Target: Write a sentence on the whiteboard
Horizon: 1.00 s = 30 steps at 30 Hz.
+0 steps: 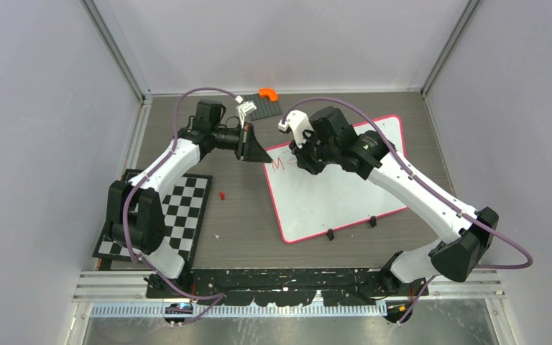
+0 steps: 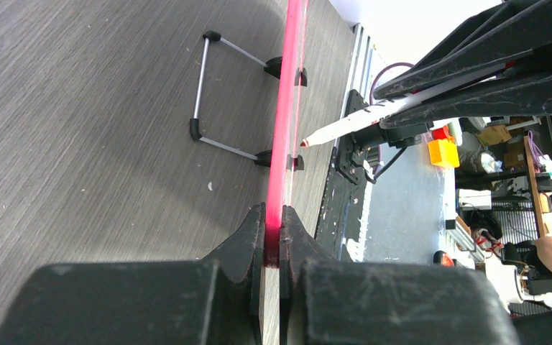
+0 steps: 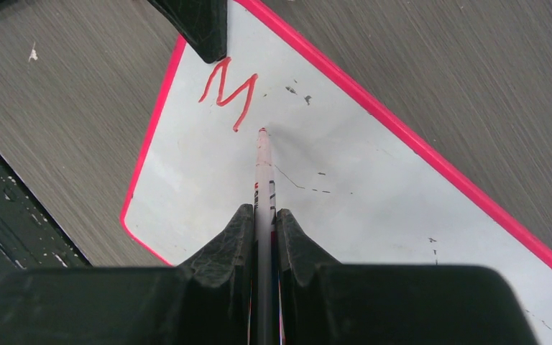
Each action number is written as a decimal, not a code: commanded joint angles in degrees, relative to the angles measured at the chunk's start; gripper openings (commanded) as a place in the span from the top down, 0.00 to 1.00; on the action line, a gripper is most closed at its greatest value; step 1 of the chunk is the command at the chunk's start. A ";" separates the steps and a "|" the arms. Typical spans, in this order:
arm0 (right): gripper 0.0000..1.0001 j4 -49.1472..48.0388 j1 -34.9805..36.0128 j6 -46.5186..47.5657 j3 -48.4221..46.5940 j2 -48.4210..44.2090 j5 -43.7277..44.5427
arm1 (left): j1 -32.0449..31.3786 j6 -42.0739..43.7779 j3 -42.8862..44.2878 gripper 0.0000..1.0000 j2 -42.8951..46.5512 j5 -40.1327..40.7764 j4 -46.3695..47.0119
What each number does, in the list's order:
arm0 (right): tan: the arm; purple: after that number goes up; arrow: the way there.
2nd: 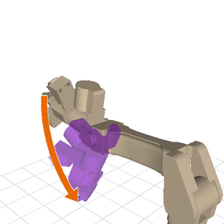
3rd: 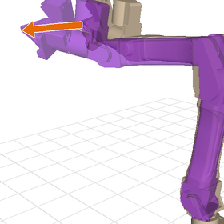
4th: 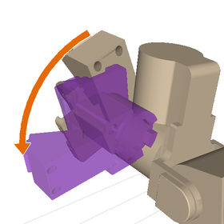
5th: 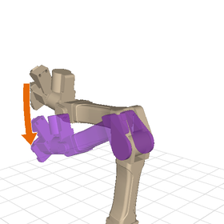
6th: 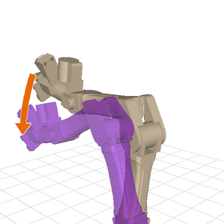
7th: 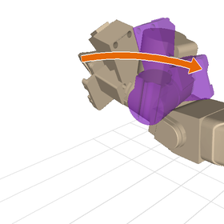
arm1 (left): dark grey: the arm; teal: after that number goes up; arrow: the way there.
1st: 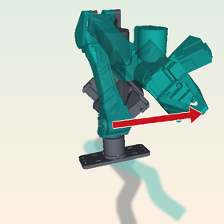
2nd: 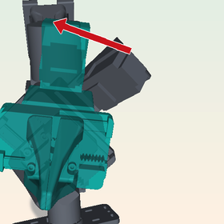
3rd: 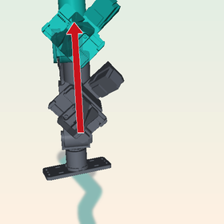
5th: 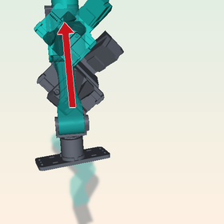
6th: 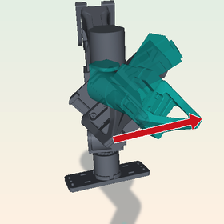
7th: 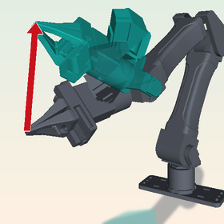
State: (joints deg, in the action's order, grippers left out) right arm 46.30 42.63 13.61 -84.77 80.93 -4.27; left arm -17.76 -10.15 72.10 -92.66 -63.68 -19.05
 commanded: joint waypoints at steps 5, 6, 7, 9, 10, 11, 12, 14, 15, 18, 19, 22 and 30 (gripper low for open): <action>1.00 -3.80 -0.07 -0.20 -2.36 0.91 2.48 | -0.62 0.20 0.68 1.00 0.86 0.53 -0.78; 1.00 -3.74 -0.09 -0.25 -2.50 1.10 2.14 | -0.53 0.22 0.68 1.00 0.90 0.51 -0.81; 1.00 -3.66 -0.06 -0.31 -2.50 1.30 1.73 | -0.57 0.30 0.60 1.00 0.86 0.56 -0.81; 1.00 -3.59 -0.04 -0.56 -2.31 1.58 0.66 | -0.58 0.46 0.54 1.00 0.82 0.57 -0.89; 1.00 -3.53 -0.09 -0.74 -2.06 1.64 0.36 | -0.60 0.56 0.55 1.00 0.76 0.56 -0.98; 1.00 -3.42 -0.07 -0.81 -1.82 1.69 -0.04 | -0.60 0.57 0.51 1.00 0.78 0.55 -0.98; 1.00 -3.23 -0.09 -0.73 -1.54 1.69 -0.31 | -0.62 0.57 0.55 1.00 0.70 0.57 -0.99; 1.00 -2.84 -0.03 -0.48 -0.74 1.50 -0.39 | -0.53 0.70 0.68 1.00 0.57 0.53 -1.28; 1.00 -2.73 -0.08 -0.28 -0.22 1.18 -0.40 | -0.52 0.79 0.68 1.00 0.55 0.57 -1.27; 1.00 -2.47 -0.01 0.05 1.47 0.04 -0.23 | -0.54 0.92 0.68 1.00 0.49 0.58 -1.55; 1.00 -2.26 -0.06 0.30 1.94 -0.32 -0.08 | -0.55 0.97 0.68 1.00 0.48 0.57 -1.56; 1.00 -2.10 -0.09 0.82 3.16 -1.25 0.74 | -0.61 1.01 0.59 1.00 0.42 0.57 -1.55; 1.00 -2.09 -0.77 1.85 2.46 -2.04 4.07 | -0.61 0.92 0.59 1.00 0.73 0.71 -1.64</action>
State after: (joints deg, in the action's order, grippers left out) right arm 45.52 42.78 13.89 -81.45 80.79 -4.43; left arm -17.78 -9.96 72.10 -92.66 -63.55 -19.16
